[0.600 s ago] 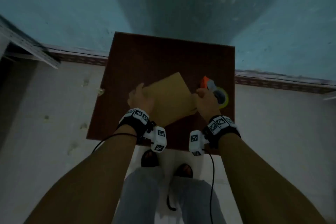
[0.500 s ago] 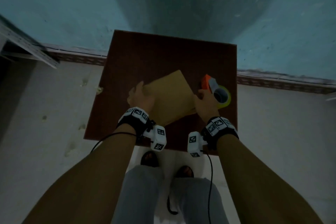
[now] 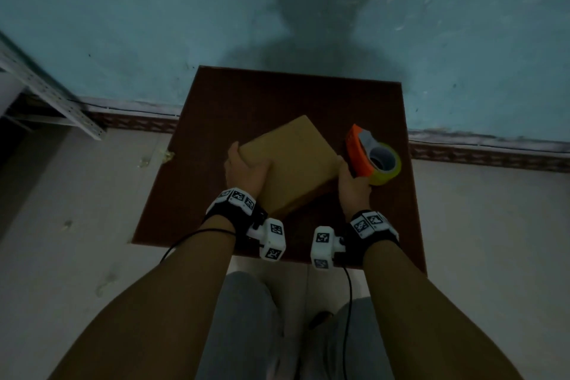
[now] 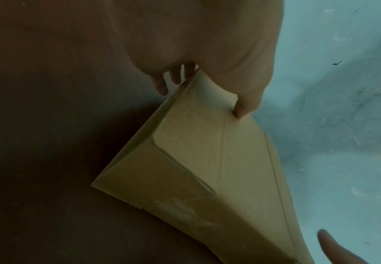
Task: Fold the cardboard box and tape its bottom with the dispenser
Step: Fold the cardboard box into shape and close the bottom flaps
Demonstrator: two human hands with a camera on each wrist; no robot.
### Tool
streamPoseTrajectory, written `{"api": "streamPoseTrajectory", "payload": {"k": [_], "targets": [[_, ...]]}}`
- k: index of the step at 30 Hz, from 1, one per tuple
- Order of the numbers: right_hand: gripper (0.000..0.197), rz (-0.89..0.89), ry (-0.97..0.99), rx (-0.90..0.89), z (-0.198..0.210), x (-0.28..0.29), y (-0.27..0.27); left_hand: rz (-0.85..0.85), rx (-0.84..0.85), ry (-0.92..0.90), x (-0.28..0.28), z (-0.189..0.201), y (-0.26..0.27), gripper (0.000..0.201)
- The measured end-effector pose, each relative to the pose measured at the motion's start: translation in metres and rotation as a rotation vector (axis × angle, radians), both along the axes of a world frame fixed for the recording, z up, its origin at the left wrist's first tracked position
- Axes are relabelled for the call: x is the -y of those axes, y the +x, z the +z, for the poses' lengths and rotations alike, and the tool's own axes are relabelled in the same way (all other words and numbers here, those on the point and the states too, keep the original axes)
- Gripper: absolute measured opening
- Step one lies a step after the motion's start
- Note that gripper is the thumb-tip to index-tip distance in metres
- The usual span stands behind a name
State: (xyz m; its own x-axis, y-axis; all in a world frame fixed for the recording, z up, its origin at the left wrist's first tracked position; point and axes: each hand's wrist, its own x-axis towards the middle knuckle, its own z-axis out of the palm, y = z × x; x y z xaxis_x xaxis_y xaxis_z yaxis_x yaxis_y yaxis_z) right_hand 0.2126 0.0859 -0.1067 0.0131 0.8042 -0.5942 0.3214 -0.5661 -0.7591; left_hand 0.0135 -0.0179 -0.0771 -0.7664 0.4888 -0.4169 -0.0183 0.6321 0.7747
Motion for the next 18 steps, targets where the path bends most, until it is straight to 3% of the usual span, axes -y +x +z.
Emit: {"api": "streamPoseTrajectory", "payload": {"k": [7, 13, 18], "targets": [[0.118, 0.034, -0.082, -0.272, 0.022, 0.034, 0.01, -0.033, 0.012, 0.04, 0.028, 0.015, 0.031, 0.085], [0.138, 0.053, 0.037, -0.408, 0.062, 0.097, 0.031, -0.097, -0.076, 0.097, 0.085, 0.058, 0.058, 0.084], [0.103, 0.104, 0.259, -0.408, 0.1, 0.13, 0.034, -0.136, -0.116, 0.149, 0.123, 0.098, 0.061, 0.081]]}}
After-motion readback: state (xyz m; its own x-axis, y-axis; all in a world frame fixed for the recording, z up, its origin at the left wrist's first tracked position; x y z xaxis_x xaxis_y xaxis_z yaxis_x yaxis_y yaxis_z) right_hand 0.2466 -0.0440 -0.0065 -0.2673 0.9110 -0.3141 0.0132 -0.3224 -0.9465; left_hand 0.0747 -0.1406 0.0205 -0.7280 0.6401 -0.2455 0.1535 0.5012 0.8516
